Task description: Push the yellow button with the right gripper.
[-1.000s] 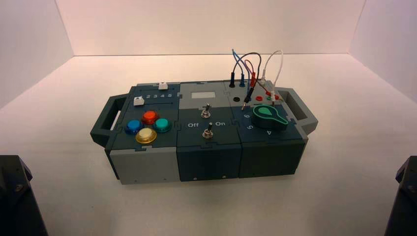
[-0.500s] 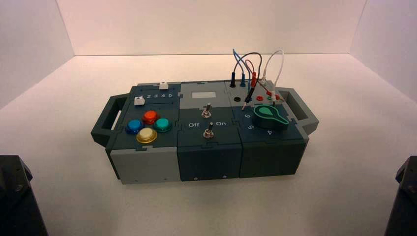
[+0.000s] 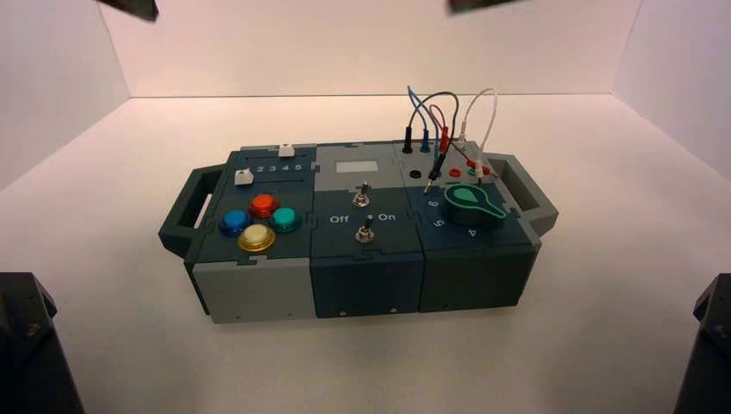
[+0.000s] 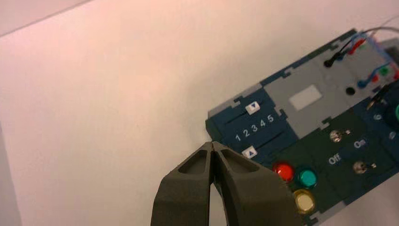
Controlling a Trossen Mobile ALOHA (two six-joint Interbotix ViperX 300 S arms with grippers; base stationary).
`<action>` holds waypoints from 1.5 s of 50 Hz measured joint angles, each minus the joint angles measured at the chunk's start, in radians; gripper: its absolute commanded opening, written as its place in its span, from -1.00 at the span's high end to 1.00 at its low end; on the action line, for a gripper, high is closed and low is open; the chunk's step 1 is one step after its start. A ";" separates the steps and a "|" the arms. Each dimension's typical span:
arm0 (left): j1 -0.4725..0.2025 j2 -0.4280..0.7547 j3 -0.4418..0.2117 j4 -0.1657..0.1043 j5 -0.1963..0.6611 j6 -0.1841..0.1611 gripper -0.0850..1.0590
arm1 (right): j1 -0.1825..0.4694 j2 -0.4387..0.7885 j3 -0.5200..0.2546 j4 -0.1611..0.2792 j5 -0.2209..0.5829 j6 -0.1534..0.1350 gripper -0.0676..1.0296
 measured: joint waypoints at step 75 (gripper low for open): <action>0.115 0.146 0.046 0.000 -0.110 0.000 0.91 | 0.385 0.759 -0.419 0.155 0.169 -0.003 0.92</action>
